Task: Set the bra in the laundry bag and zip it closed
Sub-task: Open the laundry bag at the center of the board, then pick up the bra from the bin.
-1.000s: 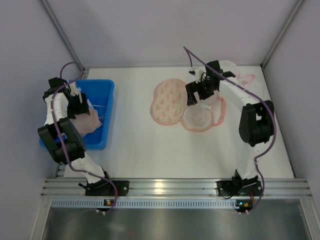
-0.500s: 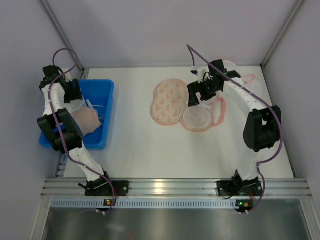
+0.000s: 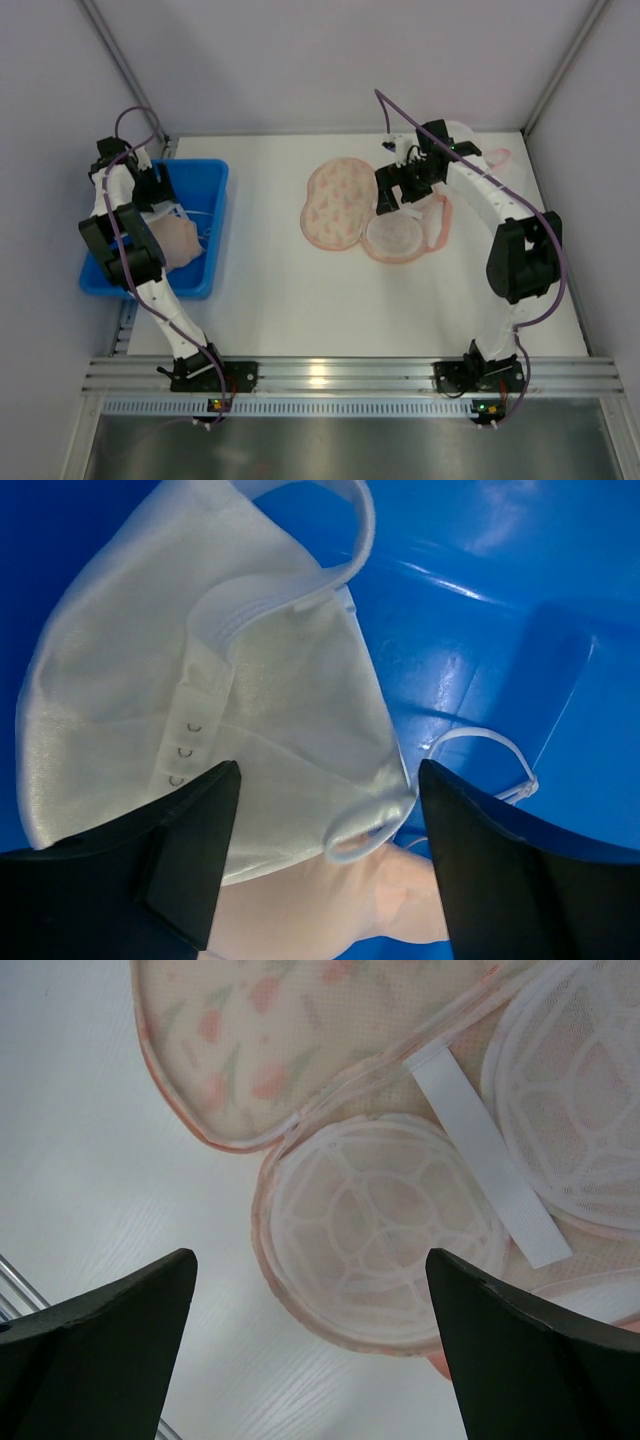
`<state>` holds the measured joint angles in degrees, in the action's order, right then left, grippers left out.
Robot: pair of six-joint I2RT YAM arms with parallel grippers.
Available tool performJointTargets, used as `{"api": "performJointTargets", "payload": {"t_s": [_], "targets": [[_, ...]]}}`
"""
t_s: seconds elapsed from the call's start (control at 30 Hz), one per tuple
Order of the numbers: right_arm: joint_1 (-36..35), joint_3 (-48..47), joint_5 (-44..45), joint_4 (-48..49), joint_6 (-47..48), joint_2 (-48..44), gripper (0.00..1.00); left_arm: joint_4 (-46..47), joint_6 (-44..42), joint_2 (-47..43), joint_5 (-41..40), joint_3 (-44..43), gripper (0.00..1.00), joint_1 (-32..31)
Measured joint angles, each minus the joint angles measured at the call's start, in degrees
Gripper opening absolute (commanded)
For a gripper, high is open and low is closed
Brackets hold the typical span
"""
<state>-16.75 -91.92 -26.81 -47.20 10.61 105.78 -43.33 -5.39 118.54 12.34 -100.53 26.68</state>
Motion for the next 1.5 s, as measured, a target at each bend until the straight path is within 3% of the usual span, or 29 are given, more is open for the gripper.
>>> {"api": "performJointTargets", "payload": {"t_s": [0.07, 0.17, 0.47, 0.57, 0.8, 0.83, 0.87, 0.9, 1.2, 1.5], "targets": [[0.02, 0.00, -0.20, 0.00, -0.17, 0.02, 0.99, 0.04, 0.07, 0.00, 0.46, -0.22, 0.86, -0.28], [0.00, 0.00, -0.37, -0.02, -0.24, 0.02, 1.00, 0.04, -0.11, -0.04, 0.74, -0.35, 0.85, -0.79], [0.00, 0.00, -0.52, -0.24, -0.26, 0.26, 0.99, 0.07, 0.20, 0.28, -1.99, -2.71, 0.68, -3.39], [0.02, 0.00, -0.50, -0.35, -0.26, 0.52, 0.99, 0.17, 0.52, 0.83, -3.30, -3.41, 0.50, -3.41], [0.00, 0.00, -0.55, -0.39, -0.26, 0.81, 0.99, 0.17, 0.44, 1.49, -4.94, -3.43, 0.29, -3.30], [0.02, 0.00, -0.52, -0.42, -0.28, 0.81, 0.99, 0.17, 0.26, 1.49, -5.31, -3.43, 0.24, -3.30], [0.02, 0.00, -0.52, -0.42, -0.28, 0.81, 0.99, 0.15, 0.11, 1.49, -5.60, -3.43, 0.07, -3.30], [0.02, 0.00, -0.55, -0.42, -0.28, 0.81, 0.99, 0.15, 0.20, 1.49, -5.81, -3.43, 0.01, -3.30], [0.02, 0.00, -0.57, -0.44, -0.28, 0.81, 1.00, 0.00, -0.96, -0.83, -7.17, -3.50, 0.00, -3.30], [0.04, 0.00, -1.25, -0.46, -0.37, 0.68, 1.00, -0.20, -2.25, -18.78, -3.72, -4.11, 0.00, -3.21]]}}
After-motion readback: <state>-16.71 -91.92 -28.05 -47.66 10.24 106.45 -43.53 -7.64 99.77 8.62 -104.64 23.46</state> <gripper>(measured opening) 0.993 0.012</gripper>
